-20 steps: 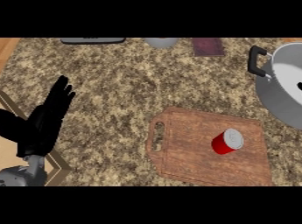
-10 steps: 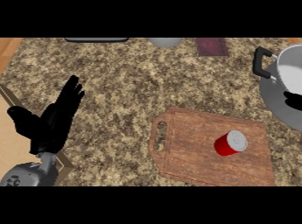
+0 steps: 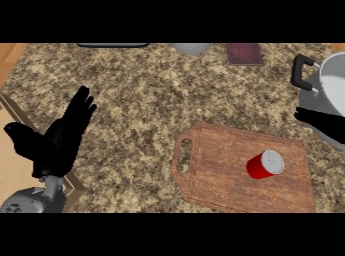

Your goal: Pick the can from the cutting board and place it in the pot

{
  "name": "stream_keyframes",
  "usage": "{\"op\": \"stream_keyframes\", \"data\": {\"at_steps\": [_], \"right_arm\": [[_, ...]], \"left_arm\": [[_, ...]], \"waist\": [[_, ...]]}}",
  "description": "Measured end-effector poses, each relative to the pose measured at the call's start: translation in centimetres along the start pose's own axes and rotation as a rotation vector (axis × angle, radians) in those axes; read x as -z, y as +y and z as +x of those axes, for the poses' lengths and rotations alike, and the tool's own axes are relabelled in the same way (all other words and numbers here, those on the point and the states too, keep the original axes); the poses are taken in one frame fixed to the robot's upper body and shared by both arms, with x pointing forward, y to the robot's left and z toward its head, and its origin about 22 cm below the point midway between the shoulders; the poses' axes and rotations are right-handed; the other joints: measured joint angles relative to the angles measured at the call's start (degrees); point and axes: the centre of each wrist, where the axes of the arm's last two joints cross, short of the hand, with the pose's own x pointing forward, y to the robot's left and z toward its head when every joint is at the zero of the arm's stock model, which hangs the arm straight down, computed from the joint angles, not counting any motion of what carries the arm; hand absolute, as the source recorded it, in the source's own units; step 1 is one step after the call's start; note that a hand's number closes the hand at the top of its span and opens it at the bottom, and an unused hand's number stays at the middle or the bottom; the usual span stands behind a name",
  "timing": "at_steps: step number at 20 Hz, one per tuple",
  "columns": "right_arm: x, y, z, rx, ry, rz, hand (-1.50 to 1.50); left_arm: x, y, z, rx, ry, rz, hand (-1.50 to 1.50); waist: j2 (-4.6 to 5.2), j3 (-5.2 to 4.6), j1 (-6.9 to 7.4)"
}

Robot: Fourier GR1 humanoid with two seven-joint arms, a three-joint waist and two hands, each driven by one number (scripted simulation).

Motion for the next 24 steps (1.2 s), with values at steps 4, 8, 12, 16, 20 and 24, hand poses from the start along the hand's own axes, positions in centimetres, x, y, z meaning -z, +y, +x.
{"op": "stream_keyframes", "data": {"at_steps": [4, 8, 12, 16, 20, 24], "right_arm": [[0.3, 0.9, 0.3, -0.044, 0.047, 0.038, -1.5], [1.1, 2.9, 0.0, -0.065, 0.083, 0.054, -1.5], [1.6, 3.8, -0.5, -0.046, 0.085, 0.031, -1.5], [1.6, 4.7, 0.3, -0.028, 0.072, 0.012, -1.5], [2.3, 5.6, 1.5, -0.022, 0.076, 0.004, -1.5], [3.0, 6.4, 1.6, -0.016, 0.115, 0.01, -1.5]], "left_arm": [[0.6, 0.6, -0.2, -0.002, 0.001, 0.004, 0.0], [0.6, 0.5, 0.1, -0.002, -0.001, 0.007, 0.0], [0.5, 0.9, 0.4, 0.005, -0.003, 0.005, 0.0], [0.7, 0.8, 0.2, -0.004, 0.001, 0.008, 0.0], [0.6, 0.6, -0.4, -0.003, 0.003, 0.008, 0.0], [0.2, 0.9, -0.5, -0.001, 0.0, 0.003, 0.0]], "waist": [[-0.02, 0.02, -0.28], [-0.04, 0.03, -0.35], [-0.06, 0.04, -0.38], [-0.06, 0.04, -0.45], [-0.06, 0.03, -0.41], [-0.07, 0.03, -0.35]]}}
